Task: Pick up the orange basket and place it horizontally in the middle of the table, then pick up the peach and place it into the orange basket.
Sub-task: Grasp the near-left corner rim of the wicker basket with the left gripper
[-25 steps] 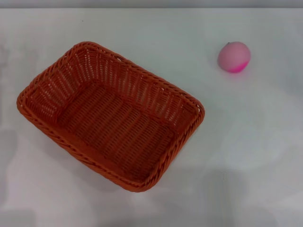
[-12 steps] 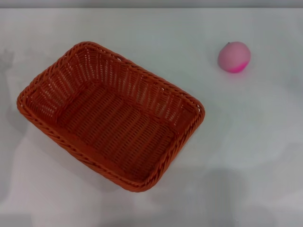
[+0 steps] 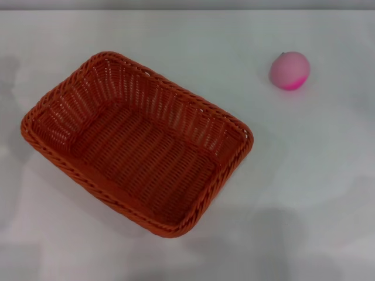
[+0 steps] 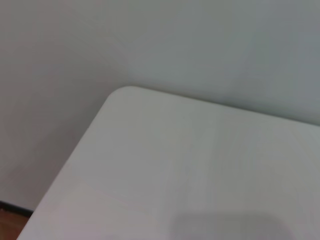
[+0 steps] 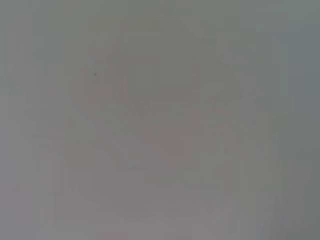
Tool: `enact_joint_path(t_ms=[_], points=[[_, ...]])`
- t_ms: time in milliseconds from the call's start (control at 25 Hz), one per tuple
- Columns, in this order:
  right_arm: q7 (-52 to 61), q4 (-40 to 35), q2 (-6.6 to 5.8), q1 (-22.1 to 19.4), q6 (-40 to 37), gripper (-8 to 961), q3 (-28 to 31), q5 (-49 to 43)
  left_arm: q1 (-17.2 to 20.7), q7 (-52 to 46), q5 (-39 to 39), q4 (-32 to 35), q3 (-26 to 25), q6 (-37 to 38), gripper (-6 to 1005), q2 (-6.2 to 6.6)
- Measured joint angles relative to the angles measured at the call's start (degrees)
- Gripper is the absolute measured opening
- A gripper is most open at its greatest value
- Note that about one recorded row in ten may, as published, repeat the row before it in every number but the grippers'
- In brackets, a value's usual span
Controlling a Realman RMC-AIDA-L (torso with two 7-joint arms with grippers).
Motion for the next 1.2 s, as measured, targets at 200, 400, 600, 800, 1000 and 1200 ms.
enact_joint_path(t_ms=[200,400,600,800,1000,1200], points=[[0.0,-0.01,0.01,-0.03,0.0,867,0.0,-0.01,-3.21,0.08,-0.03,-0.14,0.2,7.61,887,1.5],[0.0,-0.01,0.02,-0.06,0.0,867,0.0,0.0,-5.77,0.09,-0.03,0.52,-1.84,12.16,888,2.41],[0.0,-0.01,-0.26,-0.08,0.01,867,-0.05,-0.1,-8.27,0.12,-0.04,0.7,-5.74,16.56,888,3.5],[0.0,-0.01,-0.74,0.26,0.01,867,-0.51,-0.33,-11.96,0.17,-0.42,3.31,-6.21,22.45,888,6.03],[0.0,-0.14,-0.91,0.82,-1.59,867,-0.65,-0.41,-16.04,0.27,-0.93,8.13,-5.84,24.21,888,7.05],[0.0,-0.66,-0.95,0.81,-2.7,867,-0.71,-0.45,-18.31,0.34,-3.21,7.89,-3.93,24.47,888,7.25]])
